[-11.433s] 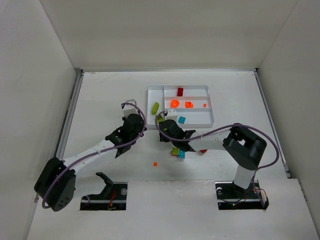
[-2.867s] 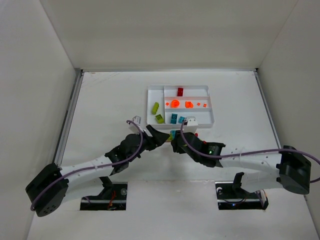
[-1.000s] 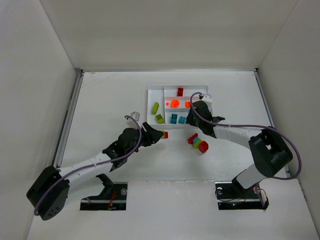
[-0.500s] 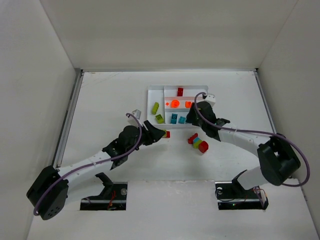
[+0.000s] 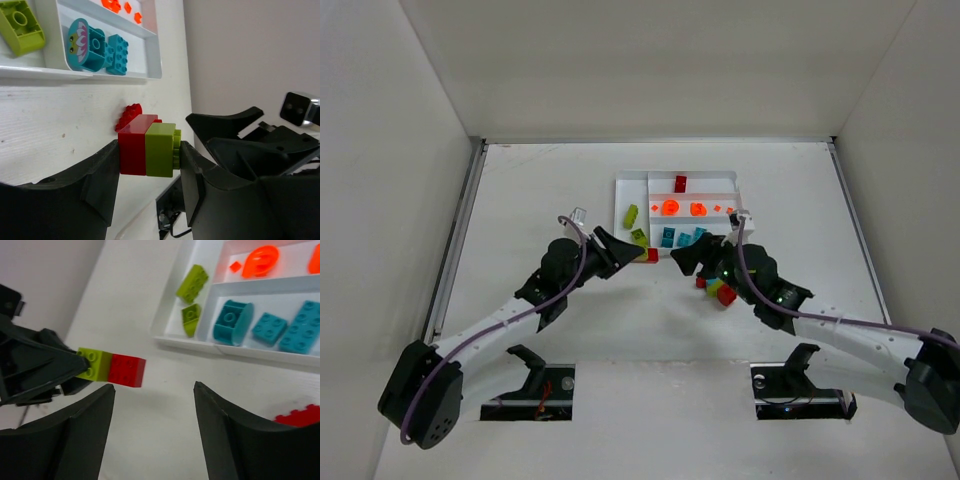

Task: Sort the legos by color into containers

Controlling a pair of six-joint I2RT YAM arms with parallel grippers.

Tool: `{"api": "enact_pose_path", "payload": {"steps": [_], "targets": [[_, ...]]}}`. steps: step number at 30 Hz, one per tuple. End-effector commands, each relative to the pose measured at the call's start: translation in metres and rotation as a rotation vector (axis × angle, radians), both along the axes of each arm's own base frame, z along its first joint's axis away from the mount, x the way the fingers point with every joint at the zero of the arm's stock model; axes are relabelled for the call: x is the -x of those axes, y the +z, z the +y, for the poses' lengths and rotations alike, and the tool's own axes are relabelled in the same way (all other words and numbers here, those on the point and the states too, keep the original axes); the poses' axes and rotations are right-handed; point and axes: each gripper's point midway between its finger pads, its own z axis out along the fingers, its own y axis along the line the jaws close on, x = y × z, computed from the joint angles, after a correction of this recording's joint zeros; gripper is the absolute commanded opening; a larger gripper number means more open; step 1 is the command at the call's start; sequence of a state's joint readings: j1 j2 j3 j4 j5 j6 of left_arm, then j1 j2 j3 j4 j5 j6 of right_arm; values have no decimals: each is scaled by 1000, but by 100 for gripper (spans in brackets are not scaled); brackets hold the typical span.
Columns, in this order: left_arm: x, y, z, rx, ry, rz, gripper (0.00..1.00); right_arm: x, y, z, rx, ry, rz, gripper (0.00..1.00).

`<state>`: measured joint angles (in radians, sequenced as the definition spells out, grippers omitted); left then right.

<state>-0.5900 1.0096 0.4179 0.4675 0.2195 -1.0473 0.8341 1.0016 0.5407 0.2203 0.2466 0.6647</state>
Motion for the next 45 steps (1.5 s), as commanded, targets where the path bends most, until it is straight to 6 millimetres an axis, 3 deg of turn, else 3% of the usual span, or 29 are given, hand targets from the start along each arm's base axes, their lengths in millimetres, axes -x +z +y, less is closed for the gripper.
{"api": "enact_pose_path", "payload": {"steps": [1, 6, 10, 19, 26, 29, 32, 35, 41, 45], "targets": [[5, 43, -4, 165, -34, -95, 21, 11, 49, 28, -299, 135, -40, 73], [13, 62, -8, 248, -57, -126, 21, 11, 55, 46, -371, 208, -12, 76], [16, 70, -9, 298, -65, -131, 21, 8, 55, 50, -396, 206, -5, 75], [21, 68, -15, 321, -88, -117, 22, 4, 49, 54, -450, 211, 18, 58], [22, 64, -16, 317, -91, -116, 23, 1, 53, 54, -504, 216, 36, 37], [19, 58, -13, 300, -66, -115, 32, 3, 58, 54, -517, 222, 27, 32], [11, 52, -6, 278, -28, -114, 53, 1, 65, 47, -520, 192, 6, 29], [3, 44, 1, 232, -2, -115, 62, -6, 58, 42, -468, 144, 5, 28], [-5, 33, 7, 104, 40, -134, 64, -21, 39, 34, -299, 27, -10, 28], [-5, 25, 7, 14, 62, -139, 57, -28, 30, 31, -180, -37, -33, 27]]}}
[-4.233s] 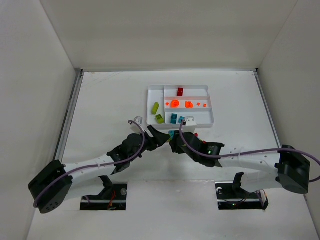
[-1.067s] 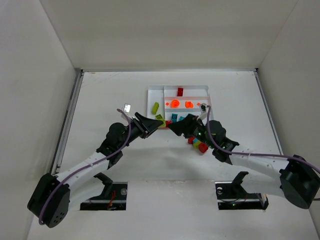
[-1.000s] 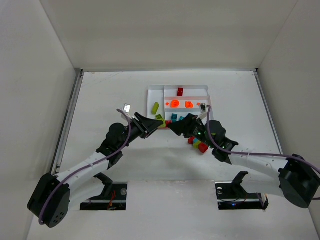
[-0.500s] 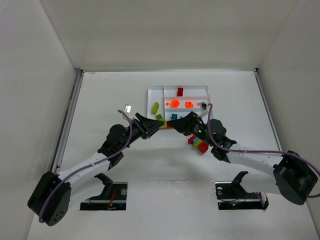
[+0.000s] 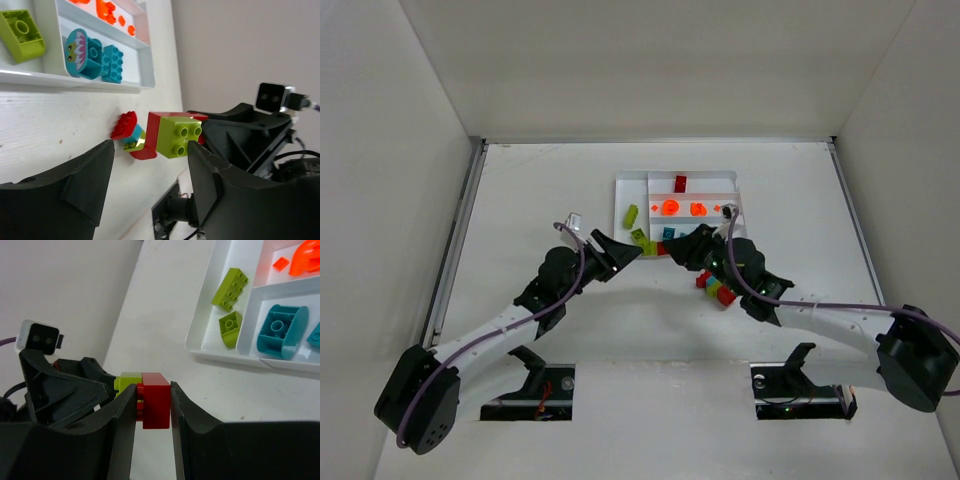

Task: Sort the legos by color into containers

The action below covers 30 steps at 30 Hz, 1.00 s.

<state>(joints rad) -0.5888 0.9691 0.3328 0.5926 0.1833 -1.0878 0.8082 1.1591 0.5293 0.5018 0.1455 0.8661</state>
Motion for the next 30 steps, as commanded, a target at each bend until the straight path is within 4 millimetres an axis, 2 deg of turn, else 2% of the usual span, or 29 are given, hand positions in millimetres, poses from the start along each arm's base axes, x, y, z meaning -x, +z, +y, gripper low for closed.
{"api": "enact_pose_path", "payload": {"steps": [1, 7, 12, 16, 22, 30], "targets": [[-6, 22, -2, -74, 21, -102, 56, -16, 16, -4, 108, -95, -77, 27], [-1, 16, -14, -203, 20, -155, 54, -19, 8, 7, 255, -122, -92, 26], [0, 21, -19, -263, 20, -208, 55, -19, -2, 12, 306, -129, -82, 26], [-5, 20, -19, -296, 36, -217, 54, -17, -1, 13, 303, -122, -84, 26], [-9, 16, -21, -330, 37, -222, 47, -11, 6, 13, 276, -103, -82, 27], [-15, 15, -29, -340, 28, -228, 50, -6, 10, 18, 229, -57, -69, 27]]}}
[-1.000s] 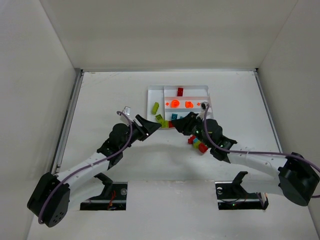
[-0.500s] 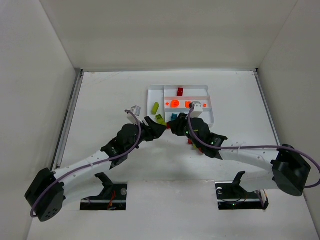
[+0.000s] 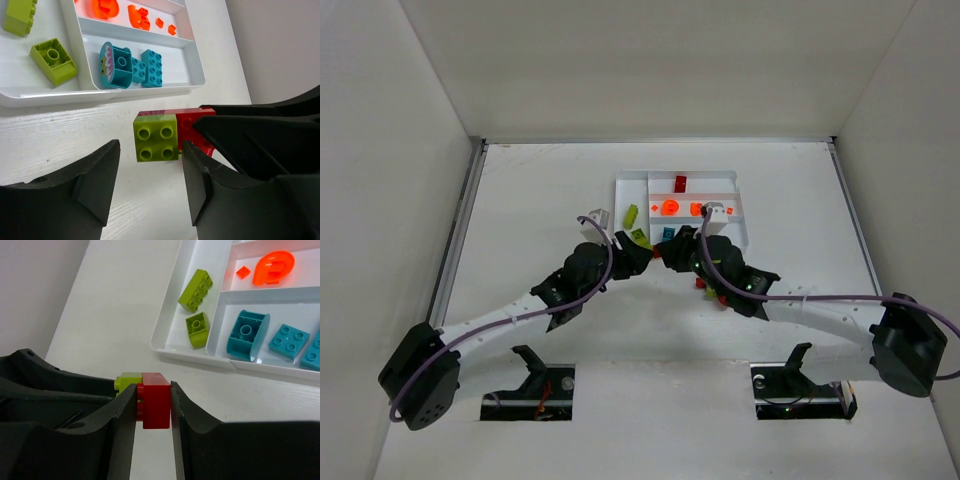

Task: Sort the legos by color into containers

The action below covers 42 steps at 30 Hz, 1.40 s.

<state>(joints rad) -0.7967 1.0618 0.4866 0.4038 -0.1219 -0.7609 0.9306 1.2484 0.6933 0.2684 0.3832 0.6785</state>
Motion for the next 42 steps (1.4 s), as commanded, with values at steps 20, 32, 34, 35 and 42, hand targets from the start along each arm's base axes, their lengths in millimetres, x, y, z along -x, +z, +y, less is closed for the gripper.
{"api": "enact_pose_path", "payload": {"steps": [20, 32, 34, 35, 42], "targets": [[-1, 66, 9, 154, 29, -147, 17, -25, 2, -28, -146, -31, 27, 27], [-10, 46, 19, 88, 67, -118, 17, -138, 11, -105, -55, -279, -8, 27], [-12, 45, 23, 74, 80, -130, 17, -167, 2, -112, -34, -306, 20, 27], [-13, 45, 25, 68, 83, -136, 17, -186, -4, -115, -27, -316, 37, 27], [-15, 36, 33, 33, 94, -142, 18, -262, -40, -127, 3, -357, 145, 27]]}}
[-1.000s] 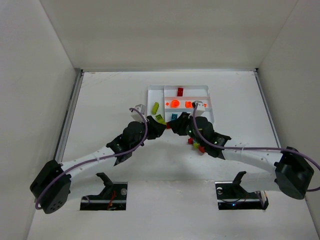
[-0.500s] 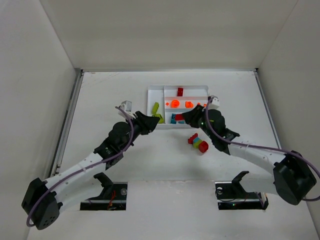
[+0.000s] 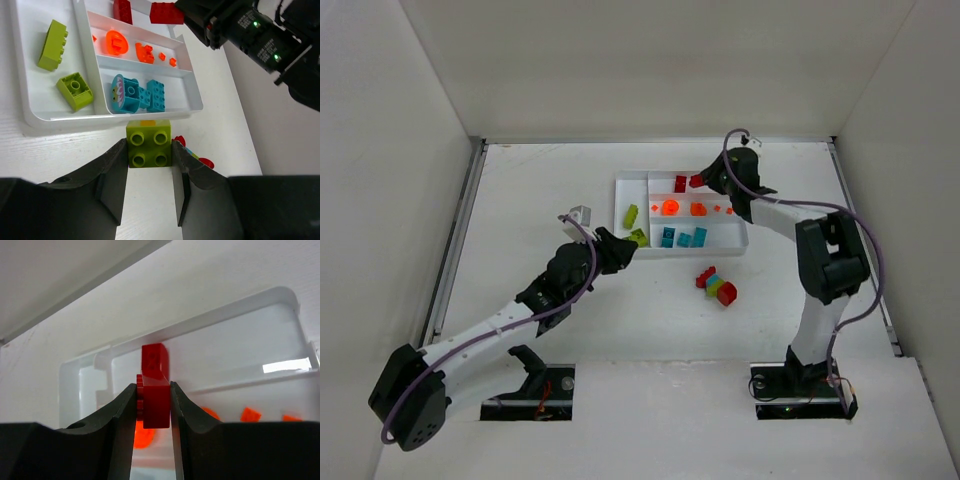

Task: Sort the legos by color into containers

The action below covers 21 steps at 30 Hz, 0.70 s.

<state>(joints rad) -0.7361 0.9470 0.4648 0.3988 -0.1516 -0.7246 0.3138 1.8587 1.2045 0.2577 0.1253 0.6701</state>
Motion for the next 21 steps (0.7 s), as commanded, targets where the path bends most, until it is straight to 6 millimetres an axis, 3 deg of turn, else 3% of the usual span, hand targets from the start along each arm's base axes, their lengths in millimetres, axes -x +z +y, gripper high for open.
{"api": "enact_pose_path", "payload": {"steps": [1, 8, 13, 17, 21], "targets": [[-5, 7, 5, 0, 16, -50, 18, -25, 3, -2, 4, 6, 20, 27], [-13, -2, 5, -44, 14, -36, 18, -50, -18, -4, 9, -12, 73, 32], [-27, -2, 4, -71, 42, -31, 18, -47, -25, -12, 25, -40, 88, 57], [-43, -3, 3, -143, 87, -43, 18, -37, -5, -22, 48, -61, 48, 67], [-64, -10, 2, -248, 113, -41, 19, -15, 31, -28, 65, -52, -35, 73]]}}
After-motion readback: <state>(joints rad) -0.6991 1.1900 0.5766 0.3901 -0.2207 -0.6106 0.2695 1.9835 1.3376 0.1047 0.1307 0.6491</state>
